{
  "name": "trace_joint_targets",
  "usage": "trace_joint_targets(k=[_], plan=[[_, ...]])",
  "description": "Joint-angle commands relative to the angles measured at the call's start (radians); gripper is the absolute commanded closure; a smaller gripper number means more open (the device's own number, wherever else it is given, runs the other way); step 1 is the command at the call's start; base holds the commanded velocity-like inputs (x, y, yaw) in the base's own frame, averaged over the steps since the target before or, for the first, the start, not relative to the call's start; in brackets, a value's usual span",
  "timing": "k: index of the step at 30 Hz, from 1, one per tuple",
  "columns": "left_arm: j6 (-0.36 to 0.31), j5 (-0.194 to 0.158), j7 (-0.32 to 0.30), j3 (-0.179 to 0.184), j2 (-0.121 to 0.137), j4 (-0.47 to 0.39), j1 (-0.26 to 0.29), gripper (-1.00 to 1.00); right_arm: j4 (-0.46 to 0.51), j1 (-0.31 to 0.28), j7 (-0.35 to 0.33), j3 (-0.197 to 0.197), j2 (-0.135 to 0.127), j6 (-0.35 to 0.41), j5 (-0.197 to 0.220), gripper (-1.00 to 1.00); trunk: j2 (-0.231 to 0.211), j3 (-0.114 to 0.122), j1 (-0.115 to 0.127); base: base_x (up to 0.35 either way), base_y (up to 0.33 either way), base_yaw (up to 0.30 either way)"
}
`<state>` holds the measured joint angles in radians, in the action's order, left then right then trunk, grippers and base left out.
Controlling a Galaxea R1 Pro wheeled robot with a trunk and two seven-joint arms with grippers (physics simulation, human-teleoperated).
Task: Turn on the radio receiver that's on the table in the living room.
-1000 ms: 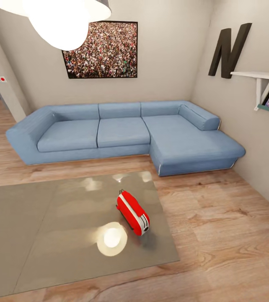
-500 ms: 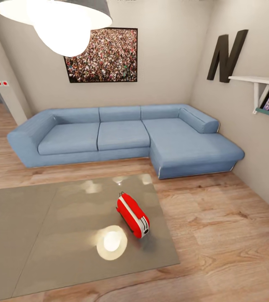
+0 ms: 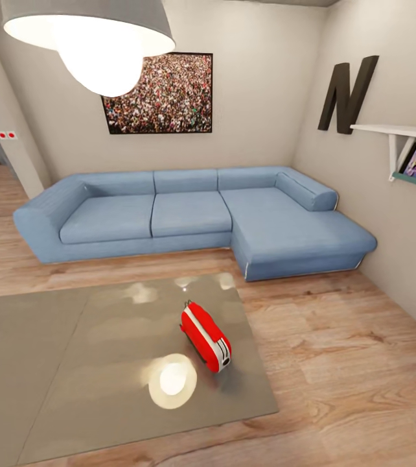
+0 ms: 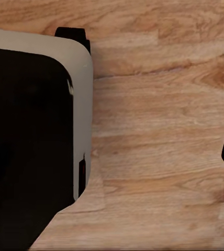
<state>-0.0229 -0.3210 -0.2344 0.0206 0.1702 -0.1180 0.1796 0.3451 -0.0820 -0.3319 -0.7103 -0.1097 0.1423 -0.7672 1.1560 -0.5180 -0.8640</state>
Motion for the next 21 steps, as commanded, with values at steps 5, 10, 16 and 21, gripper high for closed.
trace_joint_targets(k=[5, 10, 16, 21], plan=[[0.002, -0.002, 0.048, -0.001, -0.009, 0.021, 0.000, 1.00, -0.060, 0.000, 0.043, 0.000, 0.001, -0.001, 0.000, -1.00, 0.000, 0.008, 0.000, 0.000, 0.000, 0.000], [0.003, -0.003, 0.058, -0.001, -0.010, 0.037, 0.000, 1.00, -0.130, 0.001, 0.117, 0.000, 0.009, -0.014, -0.001, -1.00, 0.000, 0.016, 0.000, 0.000, 0.000, 0.000], [0.003, -0.004, 0.064, -0.001, -0.012, 0.047, 0.001, 1.00, -0.197, 0.001, 0.226, 0.000, 0.043, -0.051, -0.001, -1.00, 0.000, 0.025, 0.000, 0.000, 0.000, 0.000], [0.003, -0.005, 0.087, 0.000, -0.025, 0.056, 0.000, 1.00, -0.209, 0.001, 0.250, 0.000, 0.052, -0.056, -0.001, -1.00, 0.000, 0.033, 0.000, 0.000, 0.000, 0.000]])
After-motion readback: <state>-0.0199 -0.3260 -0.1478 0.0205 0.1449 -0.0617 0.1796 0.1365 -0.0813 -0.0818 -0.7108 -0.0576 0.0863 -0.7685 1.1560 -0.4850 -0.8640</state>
